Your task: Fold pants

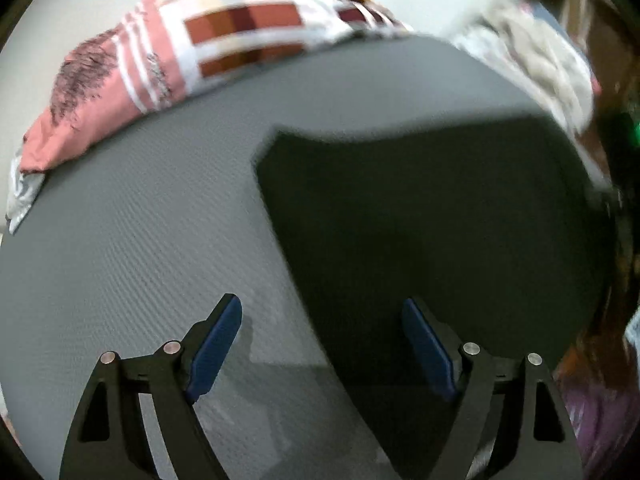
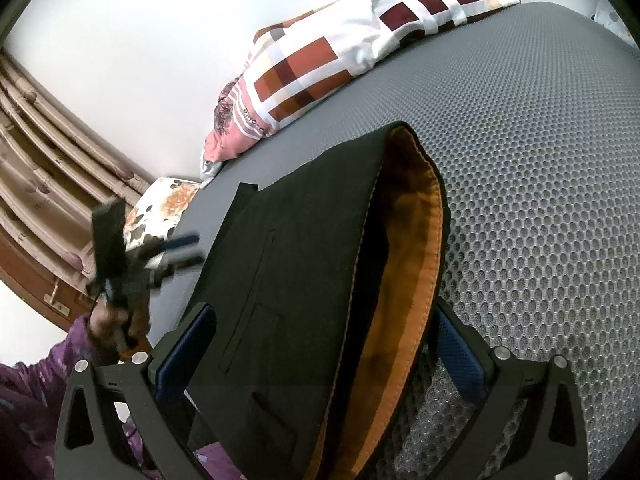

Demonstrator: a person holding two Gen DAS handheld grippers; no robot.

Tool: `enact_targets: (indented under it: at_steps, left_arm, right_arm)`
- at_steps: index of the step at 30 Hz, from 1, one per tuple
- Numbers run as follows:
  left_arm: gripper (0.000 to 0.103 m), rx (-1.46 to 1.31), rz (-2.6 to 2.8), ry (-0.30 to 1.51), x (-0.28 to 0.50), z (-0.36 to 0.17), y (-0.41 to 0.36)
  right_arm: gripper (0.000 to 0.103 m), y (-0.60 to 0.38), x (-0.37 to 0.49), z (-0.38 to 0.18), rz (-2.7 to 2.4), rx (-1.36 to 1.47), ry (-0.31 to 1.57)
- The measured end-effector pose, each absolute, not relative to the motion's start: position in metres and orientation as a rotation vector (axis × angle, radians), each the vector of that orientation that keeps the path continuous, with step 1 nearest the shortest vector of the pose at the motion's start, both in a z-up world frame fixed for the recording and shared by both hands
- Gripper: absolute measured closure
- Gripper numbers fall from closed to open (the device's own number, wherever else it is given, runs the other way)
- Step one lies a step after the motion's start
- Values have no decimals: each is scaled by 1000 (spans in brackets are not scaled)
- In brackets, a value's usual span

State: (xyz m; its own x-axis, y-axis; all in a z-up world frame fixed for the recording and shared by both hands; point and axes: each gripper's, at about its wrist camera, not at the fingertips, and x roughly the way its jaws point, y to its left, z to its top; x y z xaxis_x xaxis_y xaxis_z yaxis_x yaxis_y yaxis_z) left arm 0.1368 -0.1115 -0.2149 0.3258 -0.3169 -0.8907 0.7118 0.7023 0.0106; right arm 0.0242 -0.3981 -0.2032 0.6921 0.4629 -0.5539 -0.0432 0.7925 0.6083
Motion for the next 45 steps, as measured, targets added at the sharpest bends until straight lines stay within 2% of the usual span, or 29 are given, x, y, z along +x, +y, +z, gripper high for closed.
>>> enact_targets:
  at_steps: [3, 9, 14, 20, 26, 34, 36, 38, 40, 41, 45]
  left_arm:
    - [21, 431, -669, 985, 109, -214, -96]
    - [20, 196, -622, 1109, 110, -226, -43]
    - [20, -30, -618, 1138, 126, -212, -13]
    - [20, 12, -682, 1182, 135, -214, -39]
    - [20, 58, -735, 1191, 136, -223, -61]
    - [20, -100, -924, 1239, 154, -226, -78]
    - [25, -165, -943, 1261, 161, -229, -75]
    - [28, -207, -967, 1281, 168, -231, -75]
    - [28, -254, -987, 1309, 175, -233, -76]
    - [28, -282, -999, 1325, 180, -234, -76]
    - [28, -413, -1049, 1364, 191, -242, -72]
  right_arm:
    - [0, -396, 21, -204, 306, 600, 761]
    - [0, -405, 29, -202, 323, 653, 802]
    - [0, -418, 35, -203, 361, 742, 862]
    - [0, -431, 28, -209, 342, 905, 952]
    - [0, -431, 17, -214, 355, 926, 978]
    - [1, -416, 35, -211, 398, 899, 1021]
    - [4, -418, 35, -213, 412, 904, 1027]
    - [22, -423, 32, -215, 413, 894, 1042]
    - [32, -433, 31, -220, 416, 929, 1052]
    - [35, -436, 32, -222, 421, 950, 1054]
    - [34, -429, 38, -218, 424, 910, 1055]
